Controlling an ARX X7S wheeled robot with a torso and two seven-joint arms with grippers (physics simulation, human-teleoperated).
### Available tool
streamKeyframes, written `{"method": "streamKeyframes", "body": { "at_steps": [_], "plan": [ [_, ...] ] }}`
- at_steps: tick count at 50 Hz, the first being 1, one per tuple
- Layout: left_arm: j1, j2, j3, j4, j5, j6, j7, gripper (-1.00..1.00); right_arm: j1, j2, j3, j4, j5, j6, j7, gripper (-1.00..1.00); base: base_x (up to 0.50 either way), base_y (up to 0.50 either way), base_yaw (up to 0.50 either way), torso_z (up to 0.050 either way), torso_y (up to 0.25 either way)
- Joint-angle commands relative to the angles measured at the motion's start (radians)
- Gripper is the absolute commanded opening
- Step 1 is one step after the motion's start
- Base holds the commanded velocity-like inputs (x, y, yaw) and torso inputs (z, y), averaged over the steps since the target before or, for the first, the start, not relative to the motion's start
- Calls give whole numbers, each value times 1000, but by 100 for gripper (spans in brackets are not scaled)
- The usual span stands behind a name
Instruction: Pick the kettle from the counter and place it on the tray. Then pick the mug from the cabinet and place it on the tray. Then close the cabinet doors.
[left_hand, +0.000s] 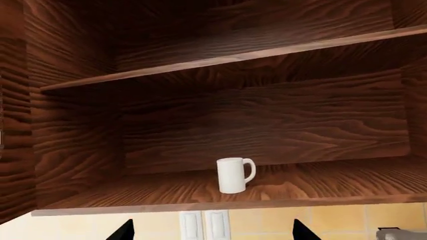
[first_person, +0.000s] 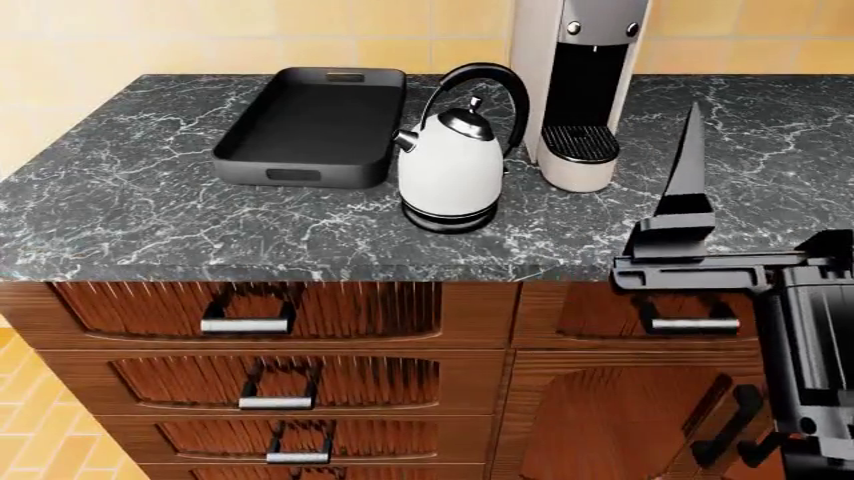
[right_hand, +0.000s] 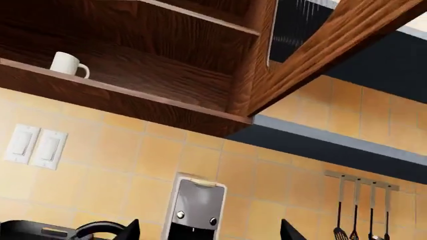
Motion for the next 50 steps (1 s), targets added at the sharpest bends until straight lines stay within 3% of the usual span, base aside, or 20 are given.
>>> {"method": "streamKeyframes", "body": {
  "at_steps": [1,11,50],
  "plan": [
    [9,-10,5,7,-8,-2,-2,100,131,91,-82,23,97,-27,60,100,0,0,0,0,0],
    [6,-15,12,-9,-8,10,-3,100,131,101,-74,30,108,-41,48,100,28,0,0,0,0],
    [-24,-47,15,-68,-8,40,-9,100,182,87,-48,7,154,12,60,100,385,0,0,0,0]
  ]
}}
